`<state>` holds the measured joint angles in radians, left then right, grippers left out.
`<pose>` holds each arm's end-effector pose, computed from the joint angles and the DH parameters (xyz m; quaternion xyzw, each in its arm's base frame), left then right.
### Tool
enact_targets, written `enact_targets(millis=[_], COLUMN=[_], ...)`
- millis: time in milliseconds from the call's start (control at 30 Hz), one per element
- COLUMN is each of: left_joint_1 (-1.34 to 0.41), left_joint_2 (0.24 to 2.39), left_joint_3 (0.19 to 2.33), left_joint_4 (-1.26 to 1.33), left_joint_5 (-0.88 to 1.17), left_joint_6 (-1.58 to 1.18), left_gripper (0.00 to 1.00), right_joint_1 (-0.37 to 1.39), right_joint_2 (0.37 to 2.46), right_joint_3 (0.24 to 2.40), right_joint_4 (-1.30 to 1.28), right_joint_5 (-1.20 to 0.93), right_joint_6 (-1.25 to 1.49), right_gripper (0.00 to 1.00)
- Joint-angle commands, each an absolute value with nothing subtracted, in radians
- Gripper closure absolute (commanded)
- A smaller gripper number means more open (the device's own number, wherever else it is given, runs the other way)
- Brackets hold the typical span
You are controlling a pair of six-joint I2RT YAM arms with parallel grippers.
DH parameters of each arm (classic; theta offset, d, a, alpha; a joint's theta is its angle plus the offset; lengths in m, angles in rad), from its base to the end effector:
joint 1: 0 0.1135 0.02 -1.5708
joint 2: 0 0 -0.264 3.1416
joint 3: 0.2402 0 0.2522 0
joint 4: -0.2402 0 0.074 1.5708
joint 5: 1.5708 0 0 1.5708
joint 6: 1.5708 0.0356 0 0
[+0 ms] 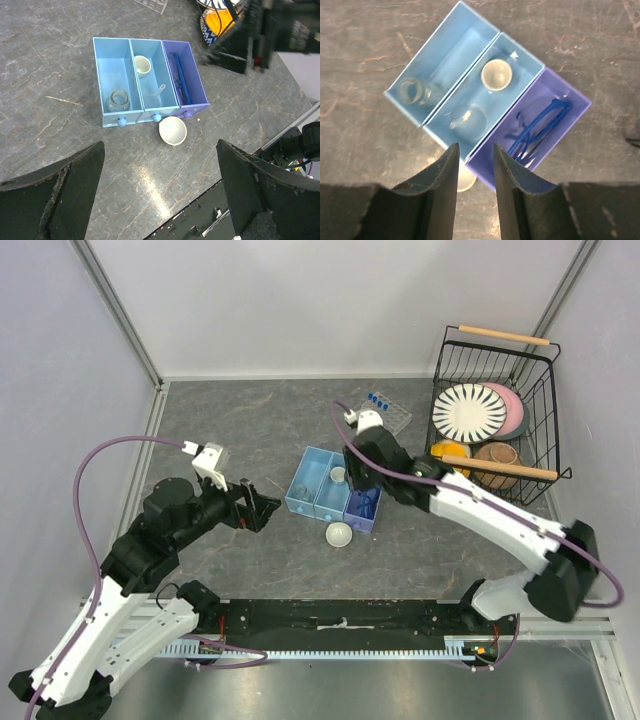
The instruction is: Organize the chemistry lab equipment
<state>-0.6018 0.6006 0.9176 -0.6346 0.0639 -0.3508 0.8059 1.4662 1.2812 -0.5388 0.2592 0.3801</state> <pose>0.0979 -0.0700 0.3619 0.1199 0.8009 -0.2917 0.5090 0.2320 0.2285 0.3182 -0.1391 0.8948 0.1300 0.4038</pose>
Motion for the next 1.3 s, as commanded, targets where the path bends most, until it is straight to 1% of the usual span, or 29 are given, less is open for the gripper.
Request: enact_targets(millis=[0,100,200,300,433,567,700,900,1000,1267], left_joint_1=[-0.6,-0.601,-0.601,-0.601,-0.6,-0.601,-0.601,-0.601,-0.601,-0.601], left_joint_2=[0.607,0.612,0.611,0.601,0.583,0.566,0.548,0.528,0.528,0.52], left_joint_3=[0.901,0.888,0.877,0.868,0.847,0.831,0.816,0.792,0.785,0.778], left_joint_4=[-0.577,-0.568,-0.554,-0.551,-0.551,-0.569,-0.58,-0.587,-0.589,-0.595], left_joint_5=[0.092,0.094,0.106,0.109,0.104,0.097,0.098,0.114,0.115,0.114], left_joint_6=[-0.364,-0.371,-0.387,-0.399,-0.411,-0.422,-0.439,-0.451,-0.453,-0.449], left_gripper=[0.0,0.0,0.0,0.0,0.0,0.0,0.0,0.0,0.0,0.0], right_joint_1=[0.847,0.879,0.906,0.926,0.94,0.966,0.991,1.029,1.049,1.08], right_joint_2=[1.297,1.146,1.076,1.03,1.008,1.049,1.133,1.259,1.292,1.338], right_joint_3=[1.099,0.958,0.849,0.749,0.6,0.508,0.445,0.442,0.446,0.466], right_joint_4=[-0.505,-0.437,-0.397,-0.361,-0.237,-0.118,0.033,0.15,0.192,0.204], right_joint_5=[0.25,0.206,0.222,0.264,0.285,0.333,0.374,0.406,0.42,0.471], right_joint_6=[0.497,0.61,0.725,0.828,0.937,1.025,1.103,1.152,1.166,1.177], right_gripper=[0.59,0.56,0.54,0.53,0.52,0.51,0.51,0.51,0.51,0.51])
